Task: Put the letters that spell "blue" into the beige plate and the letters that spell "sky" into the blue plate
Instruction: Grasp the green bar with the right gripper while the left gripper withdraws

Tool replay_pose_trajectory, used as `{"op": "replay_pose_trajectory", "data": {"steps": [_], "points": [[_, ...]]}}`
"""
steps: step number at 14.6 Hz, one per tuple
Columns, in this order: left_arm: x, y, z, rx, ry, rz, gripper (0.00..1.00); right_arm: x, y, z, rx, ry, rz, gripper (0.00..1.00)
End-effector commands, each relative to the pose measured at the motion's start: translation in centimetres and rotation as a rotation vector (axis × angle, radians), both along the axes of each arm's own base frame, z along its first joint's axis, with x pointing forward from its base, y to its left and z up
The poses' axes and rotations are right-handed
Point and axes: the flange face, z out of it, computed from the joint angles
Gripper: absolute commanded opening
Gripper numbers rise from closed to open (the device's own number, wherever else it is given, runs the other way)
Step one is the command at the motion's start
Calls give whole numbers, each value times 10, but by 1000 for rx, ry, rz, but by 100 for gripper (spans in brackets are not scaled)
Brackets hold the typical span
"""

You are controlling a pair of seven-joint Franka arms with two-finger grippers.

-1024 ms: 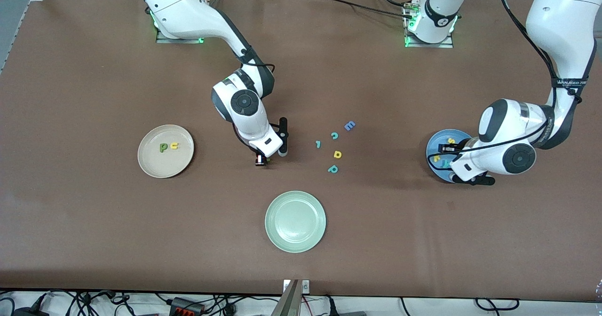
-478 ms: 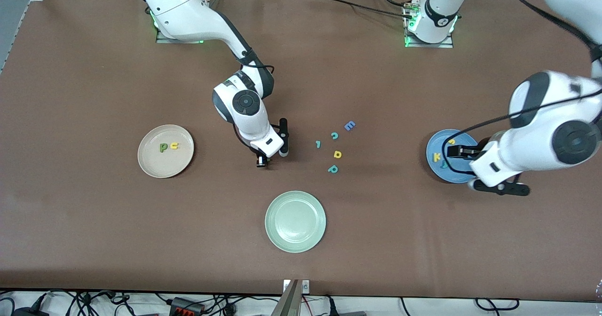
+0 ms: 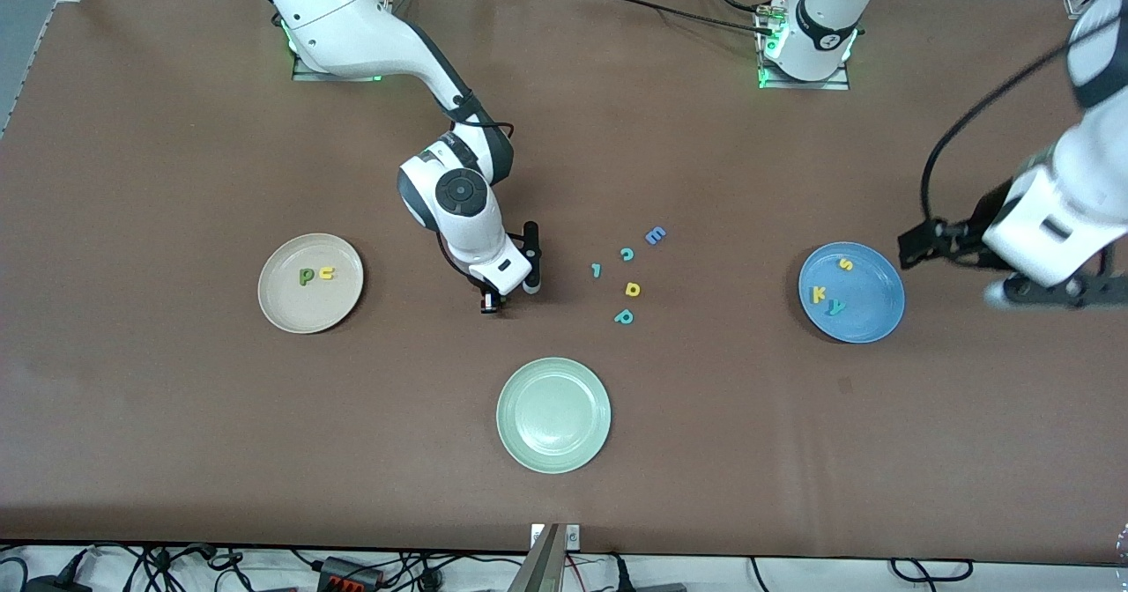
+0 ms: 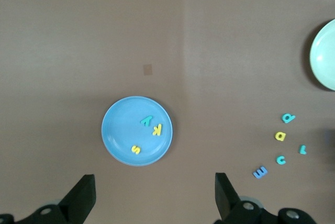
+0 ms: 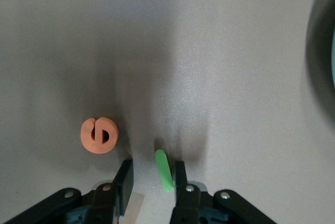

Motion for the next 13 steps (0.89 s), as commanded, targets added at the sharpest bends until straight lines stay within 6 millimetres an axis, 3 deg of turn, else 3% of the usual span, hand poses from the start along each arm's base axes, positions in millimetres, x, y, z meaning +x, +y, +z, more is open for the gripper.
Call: {"op": "replay_pose_trajectory", "data": {"steps": [1,5,9,13], "points": [[-32,2,-1,-35,24,55,100,5,0,-10,-3,-17,6,35],[-27,1,-18,-40,52,39,100,5,-1,-12,-3,-11,-2,21],[-27,-2,-17,-42,55,32,100,6,-3,-14,-1,-7,-13,0],[-26,10,-17,-39,62,52,100,8,-6,-11,1,-6,-31,0]]}}
